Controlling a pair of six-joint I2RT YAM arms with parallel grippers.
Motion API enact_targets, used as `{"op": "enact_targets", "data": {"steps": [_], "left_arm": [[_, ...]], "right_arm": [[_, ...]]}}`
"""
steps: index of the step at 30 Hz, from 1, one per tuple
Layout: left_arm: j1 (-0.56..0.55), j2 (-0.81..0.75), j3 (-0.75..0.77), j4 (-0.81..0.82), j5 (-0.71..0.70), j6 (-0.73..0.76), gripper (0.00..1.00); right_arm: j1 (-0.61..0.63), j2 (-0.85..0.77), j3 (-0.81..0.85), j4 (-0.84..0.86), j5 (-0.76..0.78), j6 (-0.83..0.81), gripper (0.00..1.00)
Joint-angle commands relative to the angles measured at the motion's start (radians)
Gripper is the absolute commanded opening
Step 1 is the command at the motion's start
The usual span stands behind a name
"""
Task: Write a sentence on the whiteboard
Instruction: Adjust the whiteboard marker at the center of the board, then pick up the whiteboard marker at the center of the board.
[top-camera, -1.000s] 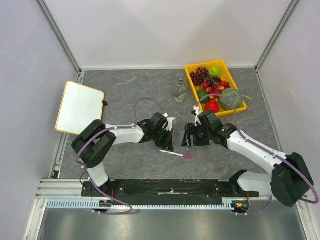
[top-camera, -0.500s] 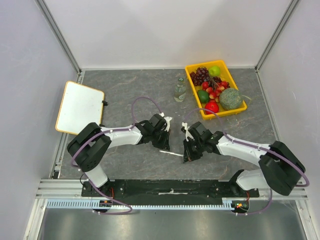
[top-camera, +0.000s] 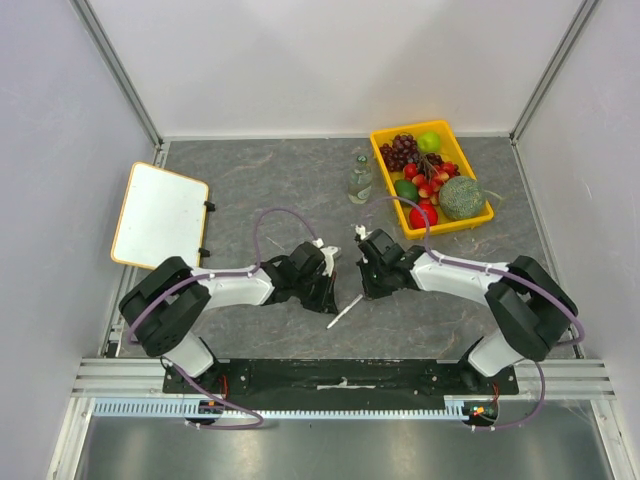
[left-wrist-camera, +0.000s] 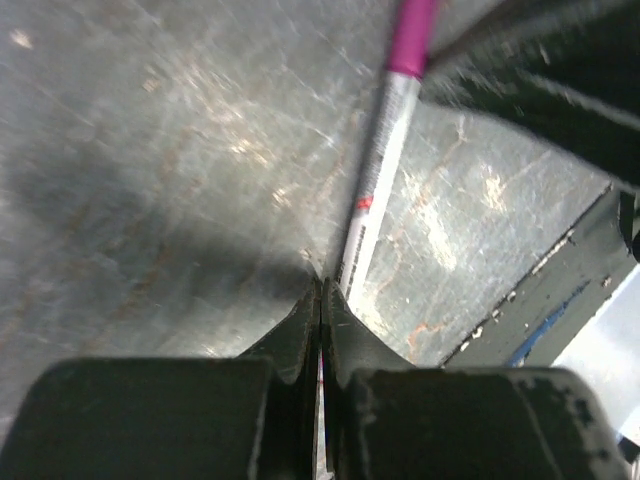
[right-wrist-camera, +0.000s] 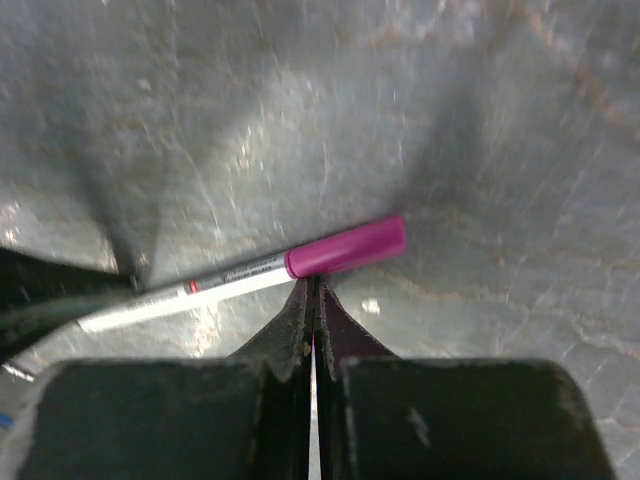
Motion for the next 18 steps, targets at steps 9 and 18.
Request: {"op": "enact_targets", "data": {"steps": [9,18], "left_arm": [[-0.041,0.026,-0.091,0.192,0.094,-0.142,0.02],[-0.041,0.036,-0.083,0.157,-0.01,-0.186,0.03]], "right_arm": [[0.001,0.108,0.065,0.186,-0.074,-0.019,0.06],[-0.004,-0.004,0.053,0.097,0.03,0.001,0.2]]}}
